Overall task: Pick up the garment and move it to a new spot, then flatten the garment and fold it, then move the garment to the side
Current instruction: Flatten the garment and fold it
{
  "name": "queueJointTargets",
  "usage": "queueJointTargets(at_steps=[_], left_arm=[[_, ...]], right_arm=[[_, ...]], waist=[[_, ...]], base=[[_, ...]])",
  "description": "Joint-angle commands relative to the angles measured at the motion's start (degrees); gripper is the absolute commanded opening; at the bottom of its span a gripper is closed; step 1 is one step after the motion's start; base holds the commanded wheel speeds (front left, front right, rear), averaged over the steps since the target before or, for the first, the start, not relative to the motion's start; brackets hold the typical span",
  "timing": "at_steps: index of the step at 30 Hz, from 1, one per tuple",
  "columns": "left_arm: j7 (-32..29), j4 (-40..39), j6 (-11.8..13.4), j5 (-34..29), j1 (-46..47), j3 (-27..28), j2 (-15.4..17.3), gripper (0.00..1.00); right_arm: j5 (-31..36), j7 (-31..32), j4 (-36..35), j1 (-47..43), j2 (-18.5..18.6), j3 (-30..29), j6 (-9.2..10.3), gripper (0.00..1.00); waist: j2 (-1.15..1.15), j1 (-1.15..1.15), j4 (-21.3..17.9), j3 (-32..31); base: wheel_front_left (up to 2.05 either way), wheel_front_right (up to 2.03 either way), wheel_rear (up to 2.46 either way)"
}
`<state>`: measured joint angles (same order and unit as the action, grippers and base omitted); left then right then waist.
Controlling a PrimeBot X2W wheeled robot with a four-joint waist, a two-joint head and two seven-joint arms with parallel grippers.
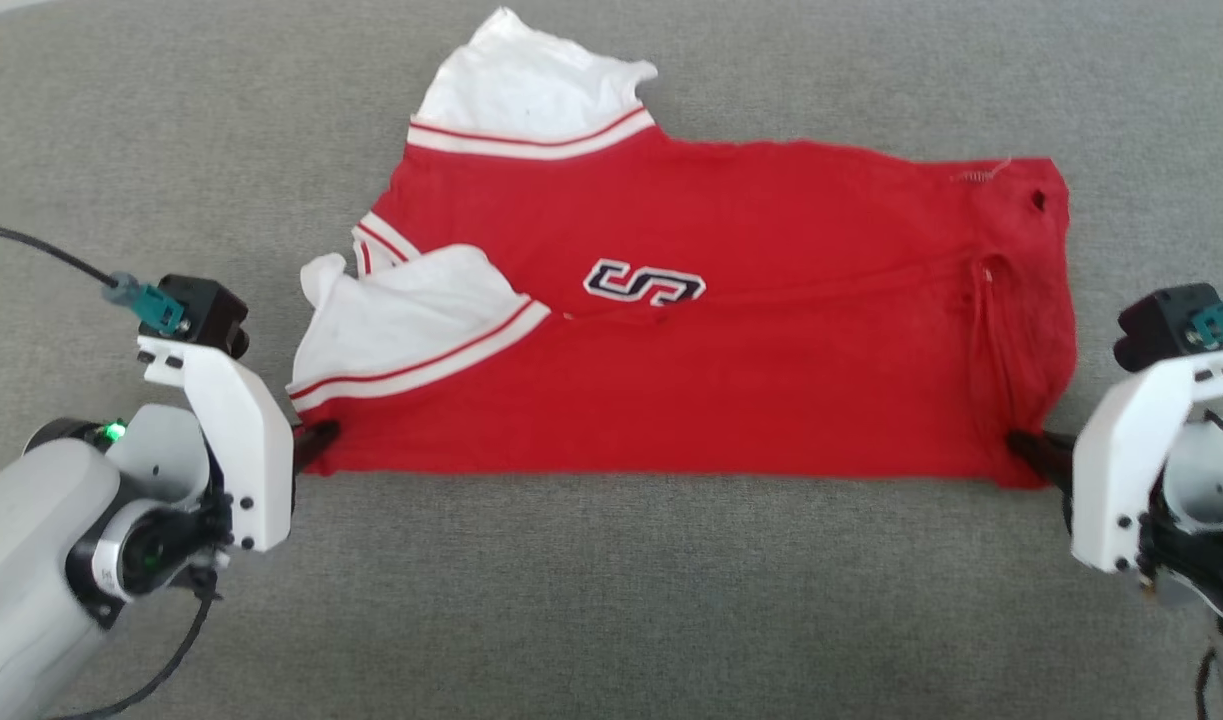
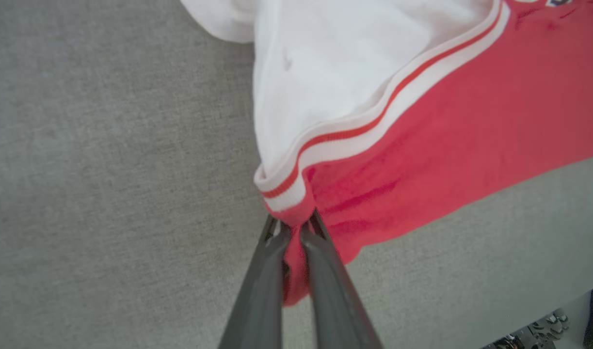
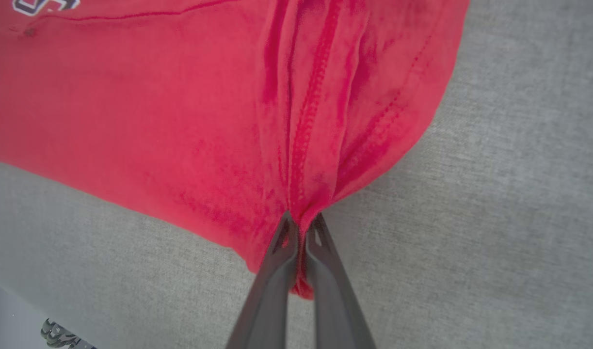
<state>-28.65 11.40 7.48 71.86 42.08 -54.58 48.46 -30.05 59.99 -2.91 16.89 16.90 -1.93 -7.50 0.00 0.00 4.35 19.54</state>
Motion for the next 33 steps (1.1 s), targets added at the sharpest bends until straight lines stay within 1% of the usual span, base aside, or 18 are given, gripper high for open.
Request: queueJointTargets(at_steps=[1,7,11,13,16,18,19,20,21,22,26,33], left_arm=[[-0.01,-1.43,0.92,0.39,-1.18,0.21,0.96,0.0],[1.04,-10.33,5.38,1.72,-5.63,0.91,4.99,0.0],[1.89,-14.07,7.83,2.79,-8.99,0.59,6.11,0.0],[2.36,-14.5,8.32,3.22,-10.59,0.11,5.96,0.0],[2.98,-13.29,7.72,3.62,-11.62,-0.4,4.7,0.0],[2.69,-11.46,7.29,3.75,-11.76,-0.81,3.89,0.0],[2.59,-10.58,7.1,3.71,-11.54,-0.9,3.5,0.03],[2.53,-9.84,6.82,3.54,-11.13,-0.95,3.16,0.35],[2.41,-9.07,6.78,3.6,-10.73,-0.85,2.94,0.78],[2.4,-8.68,6.68,3.64,-10.33,-0.74,2.98,1.0],[1.84,-9.42,6.33,2.49,-8.01,0.17,4.42,1.0],[-1.08,-13.37,7.02,0.33,-2.73,2.13,9.18,1.0]], right_arm=[[-0.35,1.27,-1.56,-1.37,0.38,-0.57,0.02,0.0],[-0.89,6.4,-8.98,-6.54,-0.09,-3.44,0.02,0.0],[-0.24,7.48,-10.98,-9.6,-1.49,-5.55,0.02,0.0],[0.18,7.18,-10.74,-10.34,-2.25,-5.96,0.02,0.0],[0.46,5.9,-8.67,-10.7,-4.07,-6.71,0.01,0.0],[1.23,4.66,-7.03,-10.26,-3.93,-6.23,0.02,0.0],[1.42,3.96,-6.15,-10.03,-4.02,-5.97,0.01,0.11],[1.49,3.15,-5.37,-9.62,-4.31,-5.96,0.01,0.5],[1.65,2.53,-4.55,-9.28,-4.35,-5.8,0.02,1.0],[1.88,2.16,-4.0,-9.16,-4.19,-5.56,0.02,1.0],[1.81,0.68,-3.99,-8.55,-3.7,-5.87,0.02,1.0],[1.09,-5.22,-9.91,-7.19,-5.33,-7.02,0.01,1.0]], waist=[[0.0,0.0,0.35,-0.32],[0.0,0.0,1.31,-1.04],[0.0,0.0,1.85,-1.07],[0.0,0.0,1.96,-0.97],[0.0,0.0,2.14,-0.75],[0.0,0.0,2.21,-0.6],[0.0,0.0,2.18,-0.53],[0.0,0.0,2.13,-0.47],[0.0,0.0,2.06,-0.45],[0.0,0.0,1.96,-0.46],[0.0,0.0,1.24,-0.65],[0.0,0.0,-1.68,-0.89]], base=[[0.0,0.0,0.0],[0.0,0.0,0.0],[0.0,0.0,0.0],[0.0,0.0,0.0],[0.0,0.0,0.0],[0.0,0.0,0.0],[0.0,0.0,0.0],[0.0,0.0,0.0],[0.0,0.0,0.0],[0.0,0.0,0.0],[0.0,0.0,0.0],[0.0,0.0,0.0]])
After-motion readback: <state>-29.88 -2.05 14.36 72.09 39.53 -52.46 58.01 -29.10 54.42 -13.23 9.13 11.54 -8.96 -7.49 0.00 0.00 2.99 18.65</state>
